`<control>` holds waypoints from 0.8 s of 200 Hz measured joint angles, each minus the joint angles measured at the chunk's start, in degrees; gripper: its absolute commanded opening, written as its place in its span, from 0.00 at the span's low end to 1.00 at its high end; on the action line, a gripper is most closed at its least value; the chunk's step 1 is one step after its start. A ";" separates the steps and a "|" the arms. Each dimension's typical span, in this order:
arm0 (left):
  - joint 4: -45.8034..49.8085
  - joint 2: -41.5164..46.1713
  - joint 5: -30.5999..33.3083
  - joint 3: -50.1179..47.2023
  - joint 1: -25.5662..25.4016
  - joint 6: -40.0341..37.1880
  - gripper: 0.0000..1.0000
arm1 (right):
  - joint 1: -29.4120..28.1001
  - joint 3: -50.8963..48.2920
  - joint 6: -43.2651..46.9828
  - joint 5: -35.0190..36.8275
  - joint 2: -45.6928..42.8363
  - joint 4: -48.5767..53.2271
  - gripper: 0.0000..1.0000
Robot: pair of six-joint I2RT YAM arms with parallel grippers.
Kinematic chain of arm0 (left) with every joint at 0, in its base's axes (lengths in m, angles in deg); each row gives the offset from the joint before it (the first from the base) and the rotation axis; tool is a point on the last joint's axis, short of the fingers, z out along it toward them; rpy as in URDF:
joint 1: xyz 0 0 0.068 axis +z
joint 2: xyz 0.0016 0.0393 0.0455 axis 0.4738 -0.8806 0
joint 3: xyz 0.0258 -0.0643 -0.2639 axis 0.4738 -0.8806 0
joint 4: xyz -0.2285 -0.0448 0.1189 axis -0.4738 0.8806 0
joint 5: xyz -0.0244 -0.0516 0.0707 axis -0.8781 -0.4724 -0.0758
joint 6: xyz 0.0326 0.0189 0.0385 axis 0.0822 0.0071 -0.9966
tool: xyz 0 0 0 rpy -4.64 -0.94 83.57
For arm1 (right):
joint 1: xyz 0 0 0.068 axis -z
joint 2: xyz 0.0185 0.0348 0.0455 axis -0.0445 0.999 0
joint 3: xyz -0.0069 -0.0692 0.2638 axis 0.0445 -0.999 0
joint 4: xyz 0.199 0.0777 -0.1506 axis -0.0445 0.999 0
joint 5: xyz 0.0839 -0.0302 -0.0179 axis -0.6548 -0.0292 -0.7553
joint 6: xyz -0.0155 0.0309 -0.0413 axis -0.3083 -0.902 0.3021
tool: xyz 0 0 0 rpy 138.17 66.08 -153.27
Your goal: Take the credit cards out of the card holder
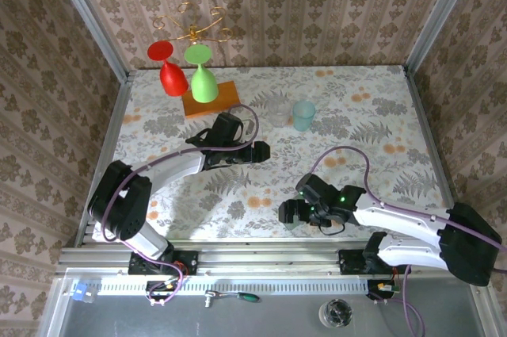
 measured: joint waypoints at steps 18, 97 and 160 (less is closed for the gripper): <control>0.42 0.76 0.35 -0.26 0.00 0.02 0.76 | 1.57 1.62 1.44 -0.39 2.34 -0.13 0.98; 2.29 6.60 2.62 -3.54 0.07 0.39 0.77 | 2.19 12.59 4.17 -1.07 14.95 -0.76 0.94; 3.96 10.03 3.54 -6.67 2.73 0.39 0.77 | -0.04 20.83 4.15 0.33 22.97 0.55 0.89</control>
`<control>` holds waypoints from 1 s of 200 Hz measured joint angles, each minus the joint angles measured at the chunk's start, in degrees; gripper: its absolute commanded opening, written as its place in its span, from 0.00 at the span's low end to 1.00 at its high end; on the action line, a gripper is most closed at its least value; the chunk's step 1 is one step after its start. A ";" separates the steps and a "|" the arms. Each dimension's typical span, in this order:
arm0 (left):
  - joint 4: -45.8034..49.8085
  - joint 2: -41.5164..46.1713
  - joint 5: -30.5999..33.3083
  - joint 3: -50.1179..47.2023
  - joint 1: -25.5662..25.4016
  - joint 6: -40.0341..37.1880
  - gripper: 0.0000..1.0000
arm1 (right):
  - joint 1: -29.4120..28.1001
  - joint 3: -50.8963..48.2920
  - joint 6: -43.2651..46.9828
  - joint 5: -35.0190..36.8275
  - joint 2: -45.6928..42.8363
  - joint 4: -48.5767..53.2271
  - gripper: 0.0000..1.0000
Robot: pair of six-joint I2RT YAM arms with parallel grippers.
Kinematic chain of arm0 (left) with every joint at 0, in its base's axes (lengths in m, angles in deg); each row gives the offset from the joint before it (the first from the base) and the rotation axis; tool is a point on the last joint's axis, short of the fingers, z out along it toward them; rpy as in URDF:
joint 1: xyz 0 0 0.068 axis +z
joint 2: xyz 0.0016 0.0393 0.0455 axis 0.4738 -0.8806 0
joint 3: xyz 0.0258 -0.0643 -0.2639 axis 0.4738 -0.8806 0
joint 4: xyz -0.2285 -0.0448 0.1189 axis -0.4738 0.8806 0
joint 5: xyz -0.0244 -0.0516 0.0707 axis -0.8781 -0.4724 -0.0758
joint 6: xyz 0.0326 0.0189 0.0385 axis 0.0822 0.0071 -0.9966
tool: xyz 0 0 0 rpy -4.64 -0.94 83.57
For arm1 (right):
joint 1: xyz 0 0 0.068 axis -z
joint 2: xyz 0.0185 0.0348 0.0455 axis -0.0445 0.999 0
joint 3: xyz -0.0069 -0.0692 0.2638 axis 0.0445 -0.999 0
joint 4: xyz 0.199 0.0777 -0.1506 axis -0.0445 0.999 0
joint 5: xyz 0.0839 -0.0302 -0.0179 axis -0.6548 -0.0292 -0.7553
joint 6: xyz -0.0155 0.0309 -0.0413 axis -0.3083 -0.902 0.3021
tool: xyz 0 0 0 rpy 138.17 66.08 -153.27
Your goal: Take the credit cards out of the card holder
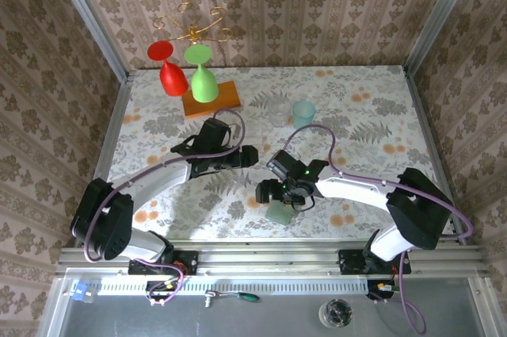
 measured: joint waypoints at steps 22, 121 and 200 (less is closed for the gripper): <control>0.37 1.73 0.20 -1.29 0.81 0.00 0.78 | -0.59 1.62 -0.37 2.08 0.50 2.69 0.89; 0.61 9.29 -0.76 -9.40 7.65 0.44 0.78 | -6.32 9.07 -19.56 14.80 6.10 17.70 1.00; 0.79 11.21 -2.40 -11.85 8.96 0.42 0.78 | -6.67 9.09 -25.35 14.64 10.88 16.65 0.94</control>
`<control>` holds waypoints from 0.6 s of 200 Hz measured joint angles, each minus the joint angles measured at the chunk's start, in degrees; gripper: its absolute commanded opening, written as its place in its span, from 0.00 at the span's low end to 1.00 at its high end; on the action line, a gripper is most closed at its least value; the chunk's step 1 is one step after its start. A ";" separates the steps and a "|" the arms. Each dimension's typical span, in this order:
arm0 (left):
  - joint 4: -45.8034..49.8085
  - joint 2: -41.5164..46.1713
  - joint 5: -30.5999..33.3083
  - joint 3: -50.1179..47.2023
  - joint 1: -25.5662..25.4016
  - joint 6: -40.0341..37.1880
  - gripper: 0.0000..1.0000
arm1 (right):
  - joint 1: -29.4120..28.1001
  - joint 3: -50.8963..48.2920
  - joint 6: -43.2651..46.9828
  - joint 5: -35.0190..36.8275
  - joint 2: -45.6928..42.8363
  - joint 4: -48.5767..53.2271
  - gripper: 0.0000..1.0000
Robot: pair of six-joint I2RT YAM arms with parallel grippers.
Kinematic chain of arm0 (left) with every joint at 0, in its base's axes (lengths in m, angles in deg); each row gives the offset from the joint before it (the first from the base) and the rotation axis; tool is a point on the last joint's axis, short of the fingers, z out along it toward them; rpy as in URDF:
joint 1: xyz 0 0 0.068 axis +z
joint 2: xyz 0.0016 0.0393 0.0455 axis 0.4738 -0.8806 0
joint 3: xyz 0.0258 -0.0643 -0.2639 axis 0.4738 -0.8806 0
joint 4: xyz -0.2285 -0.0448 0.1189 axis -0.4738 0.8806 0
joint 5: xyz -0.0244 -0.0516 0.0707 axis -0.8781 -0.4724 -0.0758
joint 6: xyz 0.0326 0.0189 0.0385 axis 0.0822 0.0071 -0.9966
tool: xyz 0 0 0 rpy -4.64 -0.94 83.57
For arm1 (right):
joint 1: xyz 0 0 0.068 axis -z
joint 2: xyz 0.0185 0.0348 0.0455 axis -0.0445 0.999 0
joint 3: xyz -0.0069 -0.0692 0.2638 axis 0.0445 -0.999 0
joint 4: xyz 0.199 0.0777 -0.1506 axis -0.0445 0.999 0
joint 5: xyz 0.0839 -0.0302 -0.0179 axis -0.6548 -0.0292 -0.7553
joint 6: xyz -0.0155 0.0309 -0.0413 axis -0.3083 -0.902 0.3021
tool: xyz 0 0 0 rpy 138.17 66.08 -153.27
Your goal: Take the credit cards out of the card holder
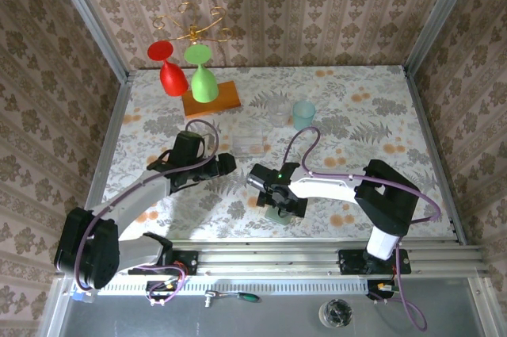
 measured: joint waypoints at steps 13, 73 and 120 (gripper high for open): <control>0.09 0.11 -0.31 -0.20 0.44 0.00 0.78 | 0.00 0.00 -0.07 0.00 0.00 0.00 0.93; 0.26 0.17 -0.63 -0.20 2.60 0.00 0.78 | 0.00 2.69 1.05 0.24 1.70 0.17 0.87; 1.40 0.44 -0.61 -0.28 3.37 -0.02 0.78 | 0.13 6.32 4.37 0.57 4.42 0.04 0.83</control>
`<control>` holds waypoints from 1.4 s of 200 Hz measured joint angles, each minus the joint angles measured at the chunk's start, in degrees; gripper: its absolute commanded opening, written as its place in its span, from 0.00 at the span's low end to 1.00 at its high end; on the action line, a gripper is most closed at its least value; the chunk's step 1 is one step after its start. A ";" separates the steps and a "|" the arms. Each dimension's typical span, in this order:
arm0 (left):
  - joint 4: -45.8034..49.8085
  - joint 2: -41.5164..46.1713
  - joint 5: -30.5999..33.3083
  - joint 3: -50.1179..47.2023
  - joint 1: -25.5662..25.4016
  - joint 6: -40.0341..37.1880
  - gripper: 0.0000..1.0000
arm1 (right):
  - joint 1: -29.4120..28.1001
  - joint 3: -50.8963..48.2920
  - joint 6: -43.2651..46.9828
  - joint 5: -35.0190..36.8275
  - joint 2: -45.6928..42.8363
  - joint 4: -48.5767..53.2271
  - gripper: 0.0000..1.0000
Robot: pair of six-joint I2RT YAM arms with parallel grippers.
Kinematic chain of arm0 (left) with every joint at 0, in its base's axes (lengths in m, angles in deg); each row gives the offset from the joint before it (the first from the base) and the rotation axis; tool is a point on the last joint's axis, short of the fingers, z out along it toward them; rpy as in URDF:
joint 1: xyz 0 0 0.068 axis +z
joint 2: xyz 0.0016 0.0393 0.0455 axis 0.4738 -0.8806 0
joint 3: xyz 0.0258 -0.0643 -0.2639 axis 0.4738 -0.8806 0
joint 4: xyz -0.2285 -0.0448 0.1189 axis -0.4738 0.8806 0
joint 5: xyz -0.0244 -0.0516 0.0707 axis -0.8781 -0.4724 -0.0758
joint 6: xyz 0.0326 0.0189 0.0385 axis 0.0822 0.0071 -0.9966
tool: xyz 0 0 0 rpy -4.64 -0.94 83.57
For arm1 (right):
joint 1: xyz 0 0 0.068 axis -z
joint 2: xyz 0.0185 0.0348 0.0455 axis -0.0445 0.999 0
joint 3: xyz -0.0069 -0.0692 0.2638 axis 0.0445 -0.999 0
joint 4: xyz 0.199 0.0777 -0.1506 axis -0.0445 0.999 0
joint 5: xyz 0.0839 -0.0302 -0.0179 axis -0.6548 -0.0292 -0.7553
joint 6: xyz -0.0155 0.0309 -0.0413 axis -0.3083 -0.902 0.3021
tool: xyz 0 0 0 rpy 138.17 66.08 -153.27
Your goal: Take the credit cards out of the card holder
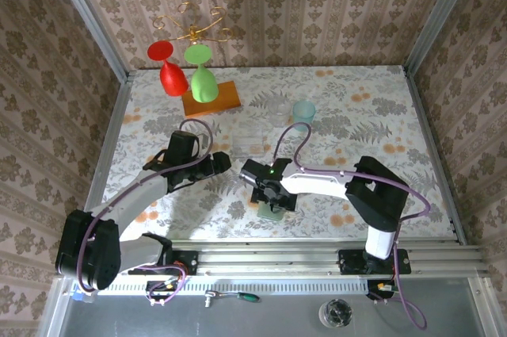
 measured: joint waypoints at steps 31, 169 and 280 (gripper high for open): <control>0.63 1.09 0.00 -1.16 0.00 0.04 0.79 | 0.87 1.97 3.02 0.00 1.49 0.04 0.83; -0.59 1.18 0.44 -6.45 -0.85 7.19 0.80 | 5.01 10.56 21.27 -3.52 7.76 -2.86 0.84; -12.44 -3.76 -0.39 -6.45 -6.58 13.18 0.64 | 5.70 8.94 27.63 -4.22 -0.46 -2.12 0.75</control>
